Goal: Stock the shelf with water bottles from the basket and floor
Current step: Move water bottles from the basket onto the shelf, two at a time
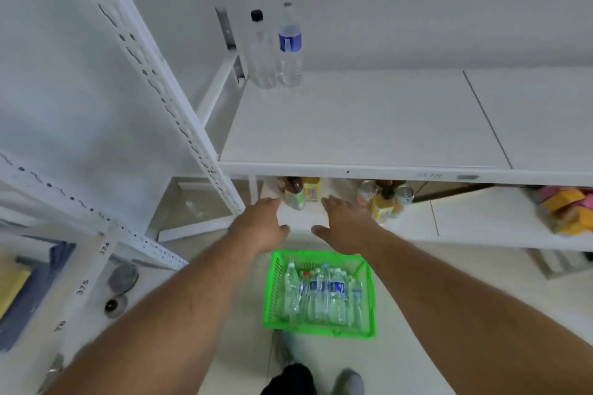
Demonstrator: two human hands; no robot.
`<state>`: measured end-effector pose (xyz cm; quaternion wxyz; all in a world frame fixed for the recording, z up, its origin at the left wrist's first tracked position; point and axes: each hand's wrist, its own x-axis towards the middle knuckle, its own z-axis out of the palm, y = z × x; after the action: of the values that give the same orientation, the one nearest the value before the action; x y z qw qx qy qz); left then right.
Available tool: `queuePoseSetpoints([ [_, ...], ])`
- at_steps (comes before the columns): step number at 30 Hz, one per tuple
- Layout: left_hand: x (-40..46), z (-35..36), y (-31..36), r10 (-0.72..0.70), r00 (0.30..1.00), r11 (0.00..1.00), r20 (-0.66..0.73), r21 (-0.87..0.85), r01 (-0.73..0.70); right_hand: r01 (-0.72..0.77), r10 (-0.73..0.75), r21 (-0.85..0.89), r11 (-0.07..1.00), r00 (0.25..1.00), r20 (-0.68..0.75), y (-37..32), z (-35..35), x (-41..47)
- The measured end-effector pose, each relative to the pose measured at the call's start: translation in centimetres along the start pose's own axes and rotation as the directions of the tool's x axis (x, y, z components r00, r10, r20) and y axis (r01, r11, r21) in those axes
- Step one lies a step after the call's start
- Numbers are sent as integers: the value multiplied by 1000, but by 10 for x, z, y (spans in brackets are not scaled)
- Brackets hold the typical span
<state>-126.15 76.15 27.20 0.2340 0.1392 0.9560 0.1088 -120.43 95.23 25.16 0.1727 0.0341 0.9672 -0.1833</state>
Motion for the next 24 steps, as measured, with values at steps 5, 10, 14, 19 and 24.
queuePoseSetpoints([
  [5, -8, 55, -17, -37, 993, 998, 113, -44, 42, -79, 74, 38, 996, 989, 125, 25, 47, -21],
  [10, 1, 98, -39, -38, 971, 992, 237, -105, 64, -217, 198, 67, 974, 956, 219, 38, 89, -28],
  [14, 15, 134, -62, -43, 944, 986, 327, -136, 92, -376, 333, 107, 920, 898, 288, 39, 125, -30],
  [19, 35, 180, -90, -6, 908, 969, 418, -220, 108, -531, 456, 165, 831, 821, 344, 42, 166, -17],
  [24, 63, 225, -116, -54, 883, 932, 467, -294, 212, -602, 499, 223, 767, 777, 383, 65, 204, 18],
])
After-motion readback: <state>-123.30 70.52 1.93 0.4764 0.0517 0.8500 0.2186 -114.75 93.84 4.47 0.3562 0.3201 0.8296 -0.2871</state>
